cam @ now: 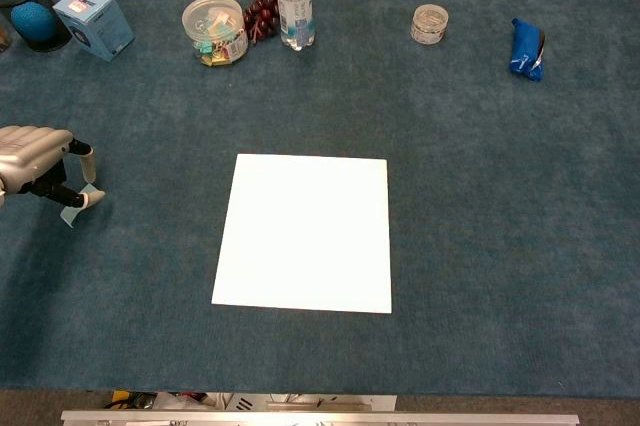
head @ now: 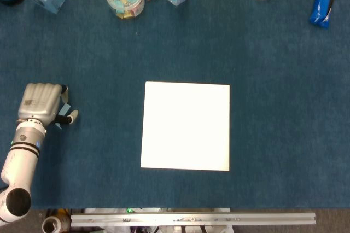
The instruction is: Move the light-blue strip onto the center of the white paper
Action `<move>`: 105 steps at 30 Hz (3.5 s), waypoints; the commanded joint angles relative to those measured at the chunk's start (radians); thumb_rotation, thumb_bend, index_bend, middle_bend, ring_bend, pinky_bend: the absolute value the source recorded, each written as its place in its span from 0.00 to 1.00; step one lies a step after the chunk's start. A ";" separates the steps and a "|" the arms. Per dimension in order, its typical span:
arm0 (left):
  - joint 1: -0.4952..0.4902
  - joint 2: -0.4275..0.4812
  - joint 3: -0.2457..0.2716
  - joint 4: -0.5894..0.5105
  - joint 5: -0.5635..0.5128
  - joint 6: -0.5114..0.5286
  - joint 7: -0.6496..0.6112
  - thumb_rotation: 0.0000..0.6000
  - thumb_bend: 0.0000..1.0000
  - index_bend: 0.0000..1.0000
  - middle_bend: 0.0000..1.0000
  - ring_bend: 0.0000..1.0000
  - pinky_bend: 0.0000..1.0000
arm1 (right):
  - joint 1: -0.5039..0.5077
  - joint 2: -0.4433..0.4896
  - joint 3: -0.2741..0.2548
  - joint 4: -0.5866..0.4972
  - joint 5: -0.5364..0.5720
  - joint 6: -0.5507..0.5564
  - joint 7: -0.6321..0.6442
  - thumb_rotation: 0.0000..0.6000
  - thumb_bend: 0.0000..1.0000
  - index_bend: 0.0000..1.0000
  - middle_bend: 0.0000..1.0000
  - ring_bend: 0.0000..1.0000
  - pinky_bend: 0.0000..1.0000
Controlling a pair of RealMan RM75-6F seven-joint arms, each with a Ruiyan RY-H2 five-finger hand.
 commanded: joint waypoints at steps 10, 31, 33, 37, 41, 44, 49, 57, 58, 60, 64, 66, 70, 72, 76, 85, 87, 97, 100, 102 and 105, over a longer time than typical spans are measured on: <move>-0.010 -0.005 0.019 0.004 -0.016 0.032 0.009 0.60 0.27 0.43 1.00 1.00 1.00 | -0.003 0.002 -0.001 0.001 -0.002 0.002 0.006 1.00 0.12 0.09 0.34 0.24 0.23; -0.010 -0.011 0.053 0.010 -0.046 0.087 0.055 0.88 0.27 0.37 1.00 1.00 1.00 | -0.007 0.009 -0.003 -0.003 0.000 -0.003 0.004 1.00 0.13 0.10 0.35 0.24 0.23; -0.007 -0.006 0.056 0.005 -0.040 0.092 0.051 0.90 0.27 0.37 1.00 1.00 1.00 | -0.007 0.009 -0.003 -0.004 0.000 -0.003 0.003 1.00 0.13 0.10 0.35 0.24 0.23; 0.001 0.009 0.071 -0.010 -0.024 0.097 0.050 0.94 0.27 0.35 1.00 1.00 1.00 | -0.009 0.010 -0.003 -0.007 -0.001 0.000 0.002 1.00 0.12 0.10 0.35 0.24 0.23; 0.008 0.009 0.078 -0.010 -0.016 0.096 0.043 0.96 0.27 0.35 1.00 1.00 1.00 | -0.010 0.012 -0.004 -0.010 -0.001 0.001 0.000 1.00 0.12 0.10 0.35 0.24 0.23; 0.011 0.007 0.082 -0.013 -0.005 0.098 0.039 0.98 0.27 0.34 1.00 1.00 1.00 | -0.012 0.015 -0.004 -0.013 -0.003 0.004 0.000 1.00 0.12 0.10 0.35 0.24 0.23; 0.016 0.004 0.089 -0.022 0.012 0.102 0.039 0.98 0.27 0.34 1.00 1.00 1.00 | -0.014 0.018 -0.004 -0.017 -0.005 0.008 -0.001 1.00 0.13 0.10 0.36 0.25 0.25; 0.021 -0.006 0.097 -0.029 0.035 0.104 0.041 0.98 0.27 0.34 1.00 1.00 1.00 | -0.017 0.021 -0.004 -0.019 -0.006 0.012 -0.001 1.00 0.12 0.10 0.36 0.25 0.25; 0.021 -0.008 0.097 -0.028 0.035 0.104 0.043 0.98 0.27 0.34 1.00 1.00 1.00 | -0.017 0.021 -0.004 -0.019 -0.007 0.013 -0.001 1.00 0.12 0.10 0.36 0.25 0.25; 0.020 -0.011 0.095 -0.026 0.034 0.103 0.043 0.99 0.27 0.33 1.00 1.00 1.00 | -0.018 0.022 -0.004 -0.020 -0.006 0.013 0.000 1.00 0.12 0.10 0.36 0.25 0.25; 0.019 -0.013 0.093 -0.023 0.028 0.103 0.050 1.00 0.27 0.32 1.00 1.00 1.00 | -0.018 0.024 -0.004 -0.020 -0.006 0.013 0.000 1.00 0.13 0.10 0.36 0.26 0.25; 0.020 -0.014 0.091 -0.023 0.026 0.108 0.051 1.00 0.27 0.29 1.00 1.00 1.00 | -0.018 0.024 -0.004 -0.019 -0.005 0.010 0.000 1.00 0.12 0.10 0.36 0.26 0.25; 0.020 -0.014 0.086 -0.020 0.020 0.111 0.054 1.00 0.27 0.19 1.00 1.00 1.00 | -0.016 0.024 -0.004 -0.020 -0.004 0.006 -0.001 1.00 0.12 0.10 0.36 0.26 0.25; 0.019 -0.012 0.086 -0.021 0.013 0.109 0.058 1.00 0.27 0.16 1.00 1.00 1.00 | -0.016 0.024 -0.004 -0.020 -0.004 0.005 -0.001 1.00 0.12 0.10 0.36 0.26 0.25; 0.017 -0.008 0.088 -0.027 0.003 0.103 0.066 1.00 0.27 0.14 1.00 1.00 1.00 | -0.016 0.024 -0.004 -0.020 -0.004 0.005 -0.001 1.00 0.12 0.10 0.36 0.26 0.25; 0.018 -0.002 0.093 -0.039 -0.008 0.099 0.068 1.00 0.27 0.17 1.00 1.00 1.00 | -0.018 0.028 -0.003 -0.026 -0.006 0.009 -0.003 1.00 0.12 0.10 0.36 0.26 0.25; 0.019 -0.001 0.092 -0.039 -0.006 0.100 0.063 1.00 0.27 0.18 1.00 1.00 1.00 | -0.018 0.029 -0.003 -0.028 -0.006 0.009 -0.004 1.00 0.12 0.10 0.36 0.26 0.25; 0.021 -0.002 0.094 -0.031 -0.007 0.091 0.051 1.00 0.27 0.26 1.00 1.00 1.00 | -0.019 0.032 -0.001 -0.033 -0.003 0.010 -0.005 1.00 0.13 0.10 0.36 0.26 0.26; 0.022 -0.003 0.092 -0.029 -0.006 0.091 0.047 1.00 0.27 0.28 1.00 1.00 1.00 | -0.019 0.034 -0.001 -0.034 -0.001 0.009 -0.007 1.00 0.12 0.10 0.36 0.26 0.26; 0.023 -0.004 0.092 -0.028 -0.005 0.091 0.043 1.00 0.27 0.28 1.00 1.00 1.00 | -0.019 0.034 -0.001 -0.035 -0.001 0.009 -0.007 1.00 0.12 0.10 0.36 0.26 0.26; 0.023 -0.005 0.092 -0.025 -0.005 0.089 0.039 1.00 0.27 0.30 1.00 1.00 1.00 | -0.019 0.034 -0.002 -0.035 0.002 0.007 -0.009 1.00 0.13 0.10 0.36 0.26 0.26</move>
